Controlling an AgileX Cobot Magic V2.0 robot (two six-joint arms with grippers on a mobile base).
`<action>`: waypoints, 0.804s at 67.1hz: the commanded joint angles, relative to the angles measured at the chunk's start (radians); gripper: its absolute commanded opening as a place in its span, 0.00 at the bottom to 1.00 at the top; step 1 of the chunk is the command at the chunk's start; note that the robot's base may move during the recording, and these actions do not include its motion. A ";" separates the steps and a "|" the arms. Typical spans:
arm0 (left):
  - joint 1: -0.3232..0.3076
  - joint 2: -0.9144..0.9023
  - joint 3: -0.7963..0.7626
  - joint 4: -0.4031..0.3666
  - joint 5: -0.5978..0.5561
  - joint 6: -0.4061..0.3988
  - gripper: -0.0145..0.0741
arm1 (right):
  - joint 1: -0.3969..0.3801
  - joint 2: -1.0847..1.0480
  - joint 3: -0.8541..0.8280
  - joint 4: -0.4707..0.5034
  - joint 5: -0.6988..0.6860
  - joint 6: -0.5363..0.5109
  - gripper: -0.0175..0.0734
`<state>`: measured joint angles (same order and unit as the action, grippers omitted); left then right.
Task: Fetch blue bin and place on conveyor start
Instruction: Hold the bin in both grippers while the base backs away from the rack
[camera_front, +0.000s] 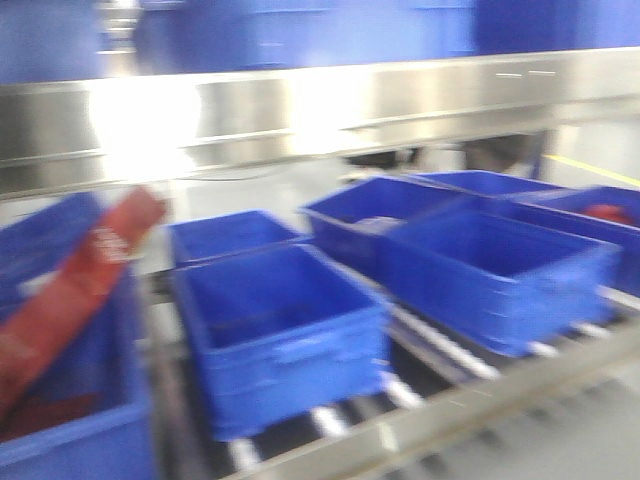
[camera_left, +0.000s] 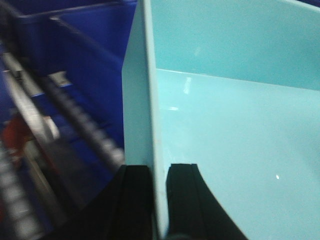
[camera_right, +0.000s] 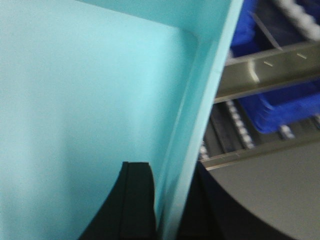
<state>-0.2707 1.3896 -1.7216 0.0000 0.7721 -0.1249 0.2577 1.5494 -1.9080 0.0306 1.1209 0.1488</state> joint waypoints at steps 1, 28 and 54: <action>-0.003 -0.017 -0.009 -0.016 -0.077 -0.002 0.04 | -0.007 -0.006 -0.007 -0.031 -0.007 -0.034 0.02; -0.003 -0.017 -0.009 -0.016 -0.077 -0.002 0.04 | -0.007 -0.006 -0.007 -0.031 -0.007 -0.034 0.02; -0.003 -0.017 -0.009 -0.016 -0.077 -0.002 0.04 | -0.007 -0.006 -0.007 -0.031 -0.007 -0.034 0.02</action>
<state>-0.2707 1.3896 -1.7216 0.0000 0.7721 -0.1249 0.2577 1.5494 -1.9080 0.0287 1.1209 0.1488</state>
